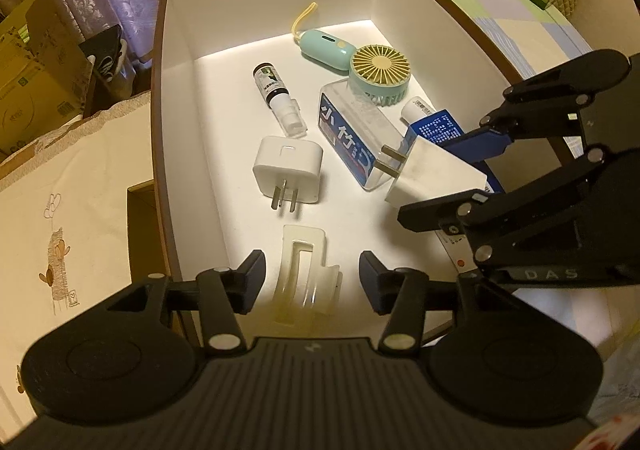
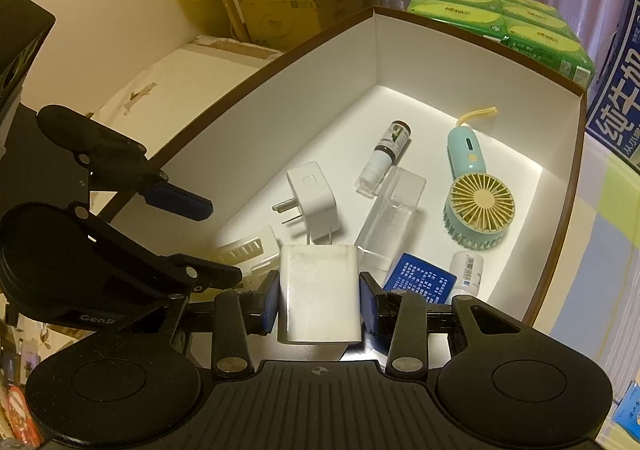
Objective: Organize rigid objects
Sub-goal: 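Lower the tube holder and white plug into the box with both tools, then open both tools to release the holder and plug in the box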
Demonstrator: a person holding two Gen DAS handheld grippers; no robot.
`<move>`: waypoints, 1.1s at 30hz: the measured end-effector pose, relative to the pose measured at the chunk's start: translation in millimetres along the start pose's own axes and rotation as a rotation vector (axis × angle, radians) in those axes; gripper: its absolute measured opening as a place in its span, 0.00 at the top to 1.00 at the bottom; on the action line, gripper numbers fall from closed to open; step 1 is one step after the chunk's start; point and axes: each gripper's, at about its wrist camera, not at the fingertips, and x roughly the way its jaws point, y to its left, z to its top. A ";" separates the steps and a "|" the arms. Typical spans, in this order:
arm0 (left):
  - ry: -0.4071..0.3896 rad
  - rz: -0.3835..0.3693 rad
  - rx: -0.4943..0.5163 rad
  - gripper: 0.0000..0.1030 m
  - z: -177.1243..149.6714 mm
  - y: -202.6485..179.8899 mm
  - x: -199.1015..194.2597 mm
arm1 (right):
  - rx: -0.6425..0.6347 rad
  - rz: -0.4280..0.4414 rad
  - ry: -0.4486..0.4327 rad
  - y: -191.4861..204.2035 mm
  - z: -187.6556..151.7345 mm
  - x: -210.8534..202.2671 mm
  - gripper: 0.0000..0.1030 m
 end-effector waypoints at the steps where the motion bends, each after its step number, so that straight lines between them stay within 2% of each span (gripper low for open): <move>1: -0.001 0.000 0.000 0.54 -0.1 0.1 0.0 | 0.005 0.004 -0.010 -0.5 0.3 -0.8 0.63; 23: -0.026 0.000 -0.016 0.53 -6.8 -4.8 -12.5 | 0.045 -0.010 -0.021 -5.5 -12.7 -23.9 0.56; 33: -0.072 0.001 -0.025 0.52 -13.9 -12.5 -34.8 | 0.072 -0.032 -0.083 -0.4 -21.8 -52.7 0.40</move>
